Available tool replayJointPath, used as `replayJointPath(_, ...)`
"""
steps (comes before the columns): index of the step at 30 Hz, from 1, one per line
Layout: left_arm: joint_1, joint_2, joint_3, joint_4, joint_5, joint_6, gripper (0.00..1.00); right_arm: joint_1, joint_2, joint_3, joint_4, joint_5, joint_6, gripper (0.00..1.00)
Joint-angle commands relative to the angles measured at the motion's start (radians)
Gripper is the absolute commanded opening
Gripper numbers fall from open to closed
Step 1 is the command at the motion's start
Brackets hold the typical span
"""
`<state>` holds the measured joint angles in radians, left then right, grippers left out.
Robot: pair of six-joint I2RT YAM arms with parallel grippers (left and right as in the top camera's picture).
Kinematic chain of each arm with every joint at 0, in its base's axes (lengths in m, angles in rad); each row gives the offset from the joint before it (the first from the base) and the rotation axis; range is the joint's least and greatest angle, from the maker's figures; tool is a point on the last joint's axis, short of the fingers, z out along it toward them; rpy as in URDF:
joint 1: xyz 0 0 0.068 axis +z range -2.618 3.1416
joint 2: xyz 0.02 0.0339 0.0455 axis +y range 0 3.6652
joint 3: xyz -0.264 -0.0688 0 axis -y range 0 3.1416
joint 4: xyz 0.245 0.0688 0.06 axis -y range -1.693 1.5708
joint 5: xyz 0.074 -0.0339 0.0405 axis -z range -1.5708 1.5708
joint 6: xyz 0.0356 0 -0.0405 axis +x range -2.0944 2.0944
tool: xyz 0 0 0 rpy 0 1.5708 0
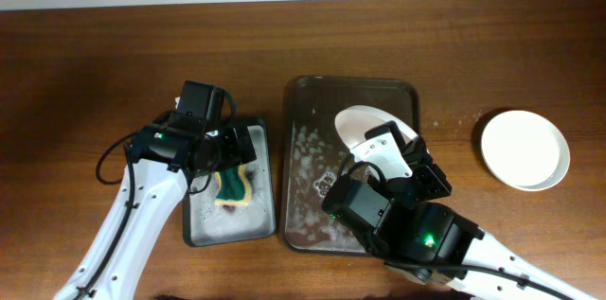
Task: Clean dirty plates on tray and stack at the side
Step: 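Tilt the last plate up by its rim with the right gripper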
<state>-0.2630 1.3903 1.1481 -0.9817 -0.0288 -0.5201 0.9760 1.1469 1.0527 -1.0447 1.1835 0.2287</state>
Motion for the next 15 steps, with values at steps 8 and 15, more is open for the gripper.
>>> replayJointPath(8, 0.004, -0.007, 0.003, 0.002, 0.007, 0.002, 1.0, 0.007, -0.015, 0.023, 0.004, 0.034, 0.016, 0.04)
replayJointPath(15, 0.004, -0.007, 0.003, 0.002, 0.008, 0.002, 1.0, 0.005, -0.015, 0.023, 0.013, -0.029, 0.15, 0.04)
